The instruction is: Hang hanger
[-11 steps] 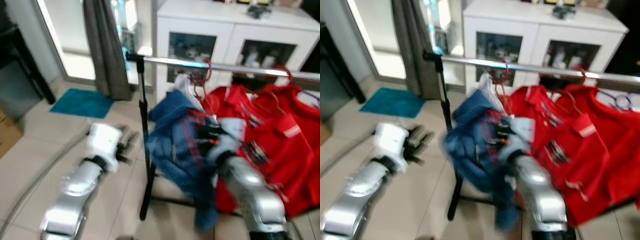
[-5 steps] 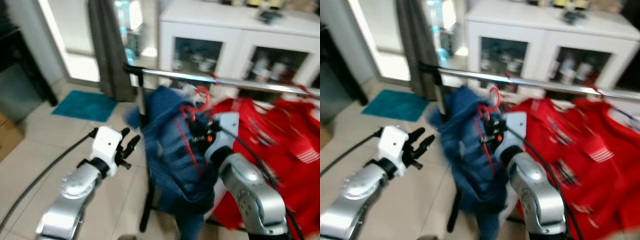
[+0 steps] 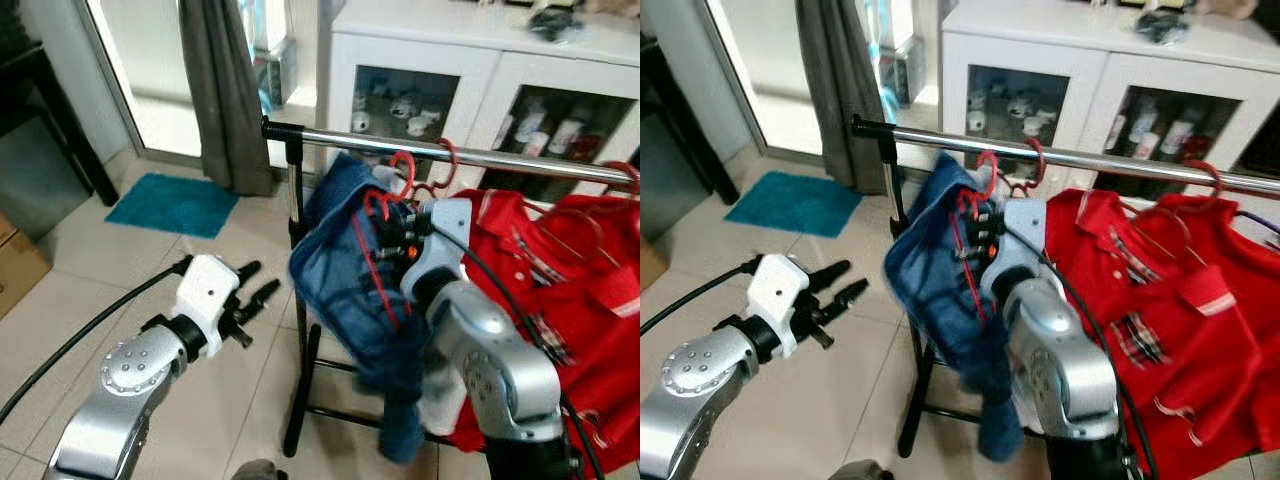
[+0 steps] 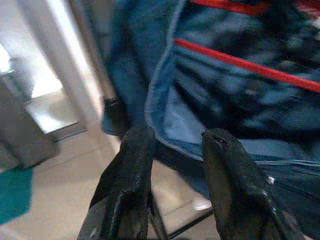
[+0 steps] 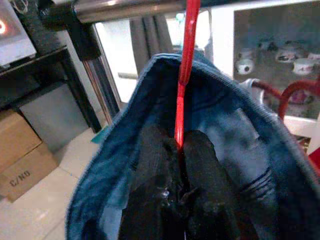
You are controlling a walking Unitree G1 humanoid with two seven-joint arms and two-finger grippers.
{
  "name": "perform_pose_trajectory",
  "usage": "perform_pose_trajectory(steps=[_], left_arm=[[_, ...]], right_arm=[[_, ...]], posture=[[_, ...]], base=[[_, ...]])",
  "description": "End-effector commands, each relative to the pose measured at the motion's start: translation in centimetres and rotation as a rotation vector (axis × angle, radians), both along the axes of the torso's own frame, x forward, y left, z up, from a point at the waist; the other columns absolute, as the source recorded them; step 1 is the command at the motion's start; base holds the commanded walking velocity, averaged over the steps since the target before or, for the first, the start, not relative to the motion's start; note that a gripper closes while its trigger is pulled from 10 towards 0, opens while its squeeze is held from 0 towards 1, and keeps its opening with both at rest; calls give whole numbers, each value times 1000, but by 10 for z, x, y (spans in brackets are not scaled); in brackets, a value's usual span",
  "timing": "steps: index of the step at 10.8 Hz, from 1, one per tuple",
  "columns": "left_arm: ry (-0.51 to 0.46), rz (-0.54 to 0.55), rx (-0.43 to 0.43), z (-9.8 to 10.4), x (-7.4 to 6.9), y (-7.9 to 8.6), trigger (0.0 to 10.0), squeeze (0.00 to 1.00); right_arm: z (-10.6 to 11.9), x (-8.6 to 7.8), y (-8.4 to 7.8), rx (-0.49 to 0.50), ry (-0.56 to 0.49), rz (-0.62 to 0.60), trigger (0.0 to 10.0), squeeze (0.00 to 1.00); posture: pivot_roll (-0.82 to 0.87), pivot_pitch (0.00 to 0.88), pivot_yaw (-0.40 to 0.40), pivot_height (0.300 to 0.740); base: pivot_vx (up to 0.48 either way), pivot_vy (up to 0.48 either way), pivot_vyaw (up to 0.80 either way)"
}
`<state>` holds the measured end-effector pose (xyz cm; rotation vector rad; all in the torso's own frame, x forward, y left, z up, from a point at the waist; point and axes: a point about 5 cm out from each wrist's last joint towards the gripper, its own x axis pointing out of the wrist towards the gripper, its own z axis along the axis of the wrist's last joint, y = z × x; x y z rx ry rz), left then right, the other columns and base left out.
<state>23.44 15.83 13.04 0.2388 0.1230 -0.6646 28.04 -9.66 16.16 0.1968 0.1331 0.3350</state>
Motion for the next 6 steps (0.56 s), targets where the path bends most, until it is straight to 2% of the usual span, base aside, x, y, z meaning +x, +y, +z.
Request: perform_pose_trajectory(steps=[1, 2, 4, 6], left_arm=[[12, -43, 3, 1, -3, -3, 10000, 0], [22, -75, 12, 1, -4, -4, 10000, 0], [22, -108, 28, 2, -3, -4, 10000, 0], [21, -144, -2, 7, -6, -5, 10000, 0]], right_arm=[[9, 5, 3, 1, -27, 3, 10000, 0], [10, 13, 7, -7, -26, 6, 10000, 0], [9, 41, 17, -41, 16, -13, 10000, 0], [14, 62, 24, -25, 34, -15, 10000, 0]], posture=[[149, 34, 9, 740], [149, 31, 10, 740], [152, 32, 6, 740], [153, 39, 1, 740]], base=[[0, 0, 0], [0, 0, 0], [0, 0, 0], [0, 0, 0]])
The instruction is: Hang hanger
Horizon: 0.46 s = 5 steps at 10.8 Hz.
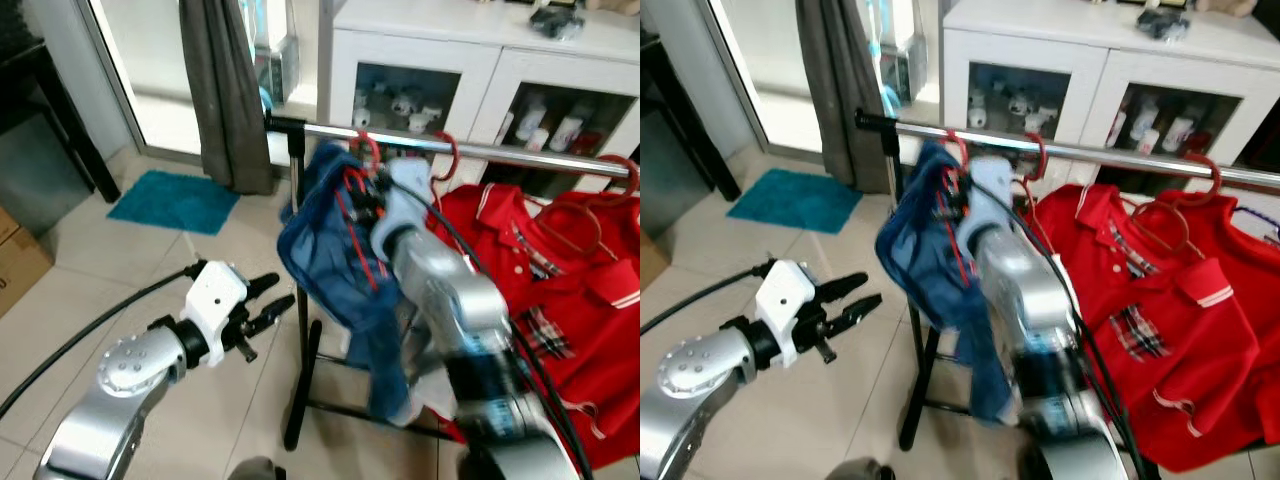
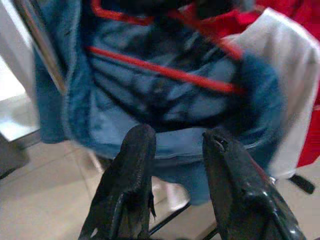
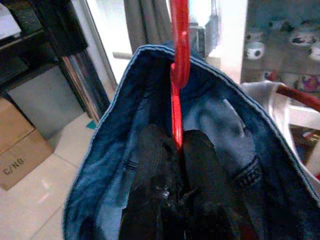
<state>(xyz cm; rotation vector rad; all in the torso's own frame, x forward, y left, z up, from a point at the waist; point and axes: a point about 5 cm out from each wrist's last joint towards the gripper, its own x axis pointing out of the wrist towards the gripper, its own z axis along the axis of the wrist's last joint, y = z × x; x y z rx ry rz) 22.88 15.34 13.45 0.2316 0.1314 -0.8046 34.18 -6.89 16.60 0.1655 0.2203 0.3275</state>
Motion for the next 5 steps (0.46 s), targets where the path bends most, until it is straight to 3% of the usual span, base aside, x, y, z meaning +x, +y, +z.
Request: perform_pose_trajectory(steps=[1, 2, 5], left_arm=[[-18, -5, -23, 6, -2, -1, 10000, 0], [-23, -6, -41, 7, -4, -1, 10000, 0], [-36, -11, -84, 12, -6, 0, 10000, 0]], right_arm=[[14, 9, 0, 26, -53, -10, 10000, 0], [17, 22, 6, 7, -53, -15, 10000, 0], [26, 22, 15, 27, -99, -4, 10000, 0]], posture=[[157, 41, -3, 740], [163, 43, -9, 740], [162, 47, -16, 740]], base=[[0, 0, 0], [0, 0, 0], [0, 0, 0]])
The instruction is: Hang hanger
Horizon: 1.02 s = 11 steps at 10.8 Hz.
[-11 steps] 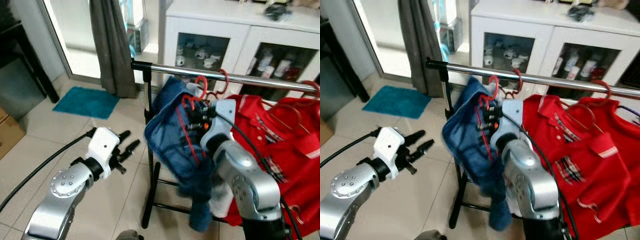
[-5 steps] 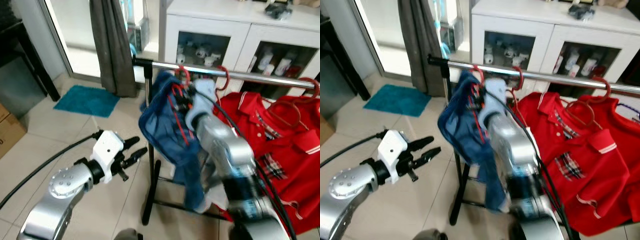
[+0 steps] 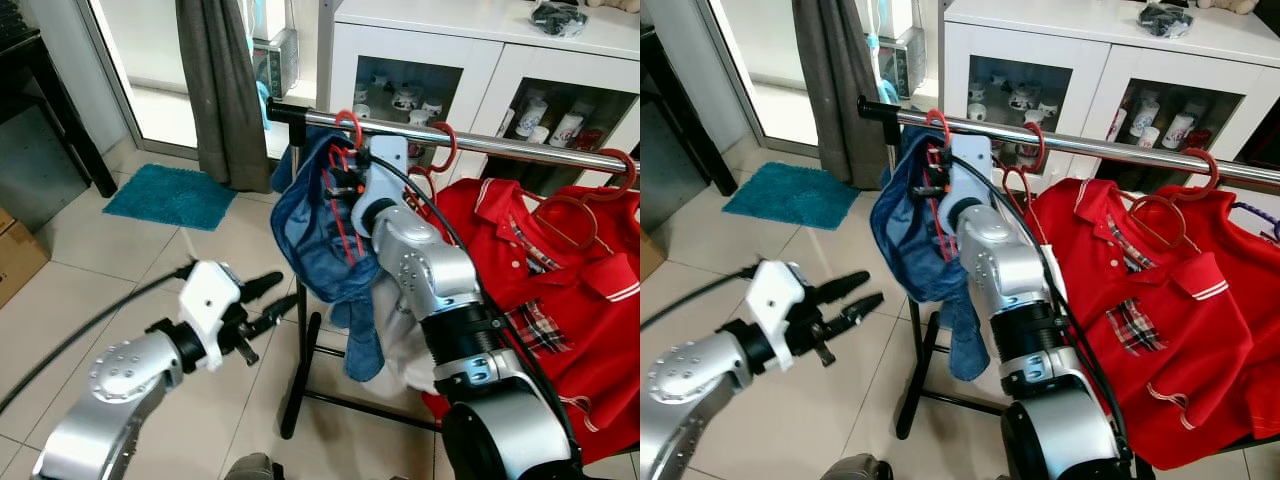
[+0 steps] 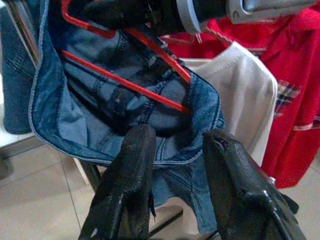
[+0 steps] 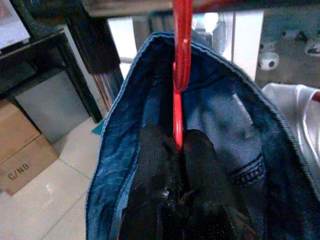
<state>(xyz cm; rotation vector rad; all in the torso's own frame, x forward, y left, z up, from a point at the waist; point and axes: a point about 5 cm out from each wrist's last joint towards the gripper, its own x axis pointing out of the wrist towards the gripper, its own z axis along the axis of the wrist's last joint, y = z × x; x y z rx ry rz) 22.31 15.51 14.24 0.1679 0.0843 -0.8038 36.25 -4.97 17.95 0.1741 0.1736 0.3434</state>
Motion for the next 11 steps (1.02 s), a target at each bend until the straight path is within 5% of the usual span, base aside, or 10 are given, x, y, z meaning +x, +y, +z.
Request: perform_pose_trajectory(steps=[1, 3, 8, 10, 11], left_arm=[[-19, -11, -11, 5, -1, -1, 10000, 0], [-13, -19, -12, 4, -2, -1, 10000, 0], [14, -39, 18, -1, -3, -2, 10000, 0], [13, -35, 14, -1, -4, -2, 10000, 0], [9, -21, 0, 0, -2, -2, 10000, 0]], right_arm=[[13, 2, -5, 23, -64, -30, 10000, 0], [16, 7, -9, 39, -78, -54, 10000, 0], [-10, 12, 6, -169, 90, 51, 10000, 0], [-7, 9, 10, -92, 67, 77, 10000, 0], [4, 5, 9, -1, -4, 96, 10000, 1000]], posture=[[159, 49, -15, 740], [156, 51, -10, 740], [169, 48, -12, 740], [169, 48, -12, 740], [166, 45, -10, 740]], base=[[0, 0, 0], [0, 0, 0], [0, 0, 0], [0, 0, 0], [0, 0, 0]])
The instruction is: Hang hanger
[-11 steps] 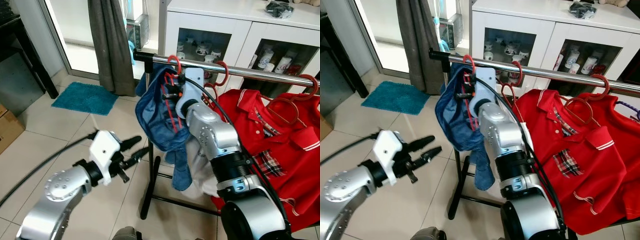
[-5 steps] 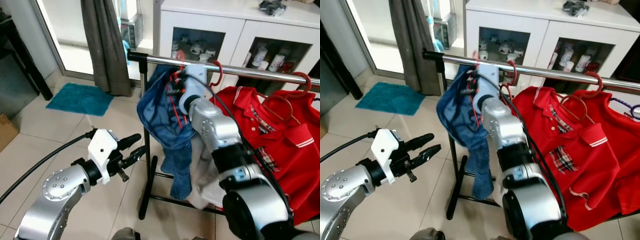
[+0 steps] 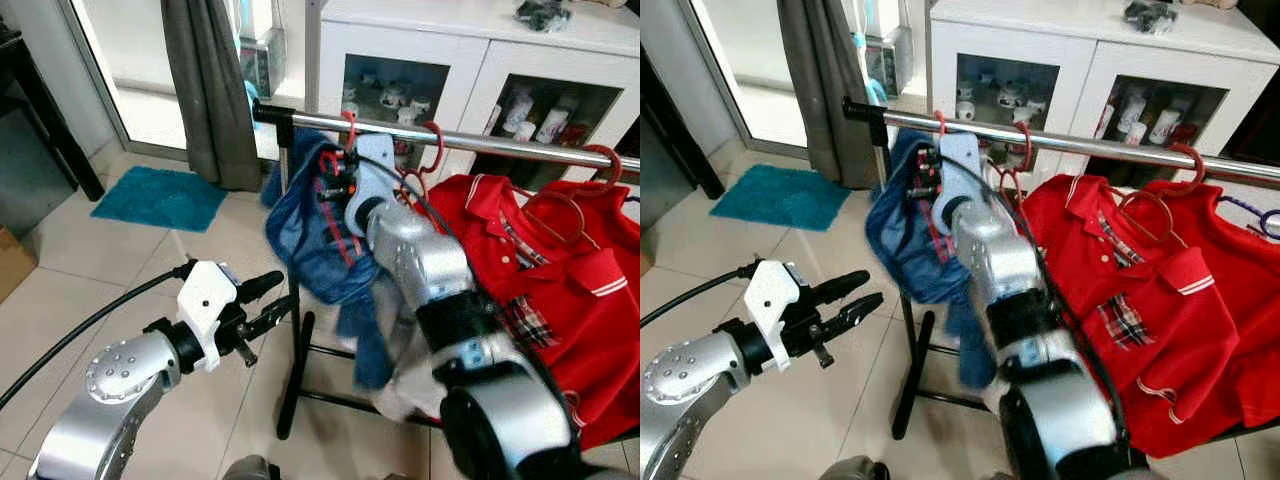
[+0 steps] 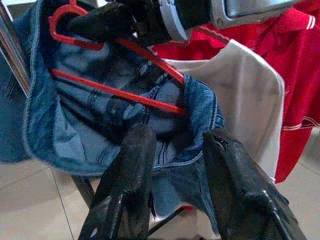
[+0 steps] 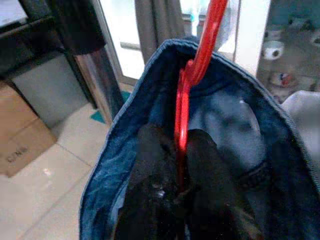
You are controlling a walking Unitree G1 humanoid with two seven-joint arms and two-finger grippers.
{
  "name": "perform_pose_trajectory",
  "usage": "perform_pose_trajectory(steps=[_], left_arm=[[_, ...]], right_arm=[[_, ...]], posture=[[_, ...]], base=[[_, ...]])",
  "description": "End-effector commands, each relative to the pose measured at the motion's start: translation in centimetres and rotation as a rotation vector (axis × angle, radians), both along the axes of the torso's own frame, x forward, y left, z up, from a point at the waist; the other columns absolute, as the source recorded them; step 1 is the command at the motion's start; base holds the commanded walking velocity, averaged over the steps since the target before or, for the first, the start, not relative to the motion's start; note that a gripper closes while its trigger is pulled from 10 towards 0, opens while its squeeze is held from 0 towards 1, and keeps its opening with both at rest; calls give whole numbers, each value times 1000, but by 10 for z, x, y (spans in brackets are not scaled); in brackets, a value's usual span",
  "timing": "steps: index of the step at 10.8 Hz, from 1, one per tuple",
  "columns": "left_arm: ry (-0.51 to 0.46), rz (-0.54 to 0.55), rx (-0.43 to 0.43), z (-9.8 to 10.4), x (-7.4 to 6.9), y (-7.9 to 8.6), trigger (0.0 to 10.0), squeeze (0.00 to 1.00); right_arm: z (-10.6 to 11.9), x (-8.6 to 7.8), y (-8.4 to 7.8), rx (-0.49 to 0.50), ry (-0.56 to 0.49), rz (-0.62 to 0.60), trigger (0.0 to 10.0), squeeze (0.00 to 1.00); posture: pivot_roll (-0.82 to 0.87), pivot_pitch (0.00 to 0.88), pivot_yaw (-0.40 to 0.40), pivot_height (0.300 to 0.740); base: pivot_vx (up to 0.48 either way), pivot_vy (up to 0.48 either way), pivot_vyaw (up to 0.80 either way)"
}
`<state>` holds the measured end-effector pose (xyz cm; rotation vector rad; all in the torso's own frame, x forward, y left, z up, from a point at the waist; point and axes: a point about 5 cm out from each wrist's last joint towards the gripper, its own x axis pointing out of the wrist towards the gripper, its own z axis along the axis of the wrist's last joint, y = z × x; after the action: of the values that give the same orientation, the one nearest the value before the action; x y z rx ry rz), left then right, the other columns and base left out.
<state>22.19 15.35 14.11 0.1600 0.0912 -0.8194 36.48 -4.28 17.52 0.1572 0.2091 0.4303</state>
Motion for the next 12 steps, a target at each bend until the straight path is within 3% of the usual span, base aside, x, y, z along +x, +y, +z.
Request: perform_pose_trajectory(steps=[1, 3, 5, 6, 7, 8, 9, 10, 11, 12], left_arm=[[-10, 13, 2, 0, 1, -3, 10000, 0], [-29, 118, 11, -3, 9, -1, 10000, 0], [-41, 208, -50, -2, 19, -4, 10000, 0], [-55, 255, -71, -2, 25, -5, 10000, 0], [-62, 277, -75, -2, 27, -7, 10000, 0], [-64, 281, -80, -2, 29, -11, 10000, 0], [-67, 257, -56, -4, 29, -14, 10000, 0], [-65, 231, -44, -5, 28, -16, 10000, 0], [-68, 168, -27, -4, 24, -18, 10000, 0], [-52, 97, -38, 0, 19, -16, 10000, 0]], right_arm=[[18, -8, -3, 44, -98, 42, 10000, 1000], [28, -27, -19, 121, -159, 63, 10000, 1000], [35, -55, -31, 283, -245, 107, 10000, 1000], [34, -68, -40, 298, -278, 74, 10000, 0], [31, -74, -45, 297, -260, 49, 10000, 0], [20, -78, -59, 232, -224, -56, 10000, 0], [8, -74, -71, 127, -167, -190, 10000, 0], [1, -68, -77, 71, -135, -235, 10000, 0], [-2, -58, -84, -28, -124, -270, 10000, 1000], [3, -48, -96, -80, -122, -334, 10000, 1000]], posture=[[160, 41, -20, 740], [160, 29, -17, 740], [149, 4, 8, 740], [139, 0, 19, 740], [128, 0, 26, 740], [119, 0, 31, 740], [116, 0, 32, 740], [114, 0, 27, 740], [115, 4, 20, 740], [127, 9, -1, 740]], base=[[0, 0, 0], [0, 0, 0], [0, 0, 0], [0, 0, 0], [0, 0, 0], [0, 0, 0], [0, 0, 0], [0, 0, 0], [0, 0, 0], [0, 0, 0]])
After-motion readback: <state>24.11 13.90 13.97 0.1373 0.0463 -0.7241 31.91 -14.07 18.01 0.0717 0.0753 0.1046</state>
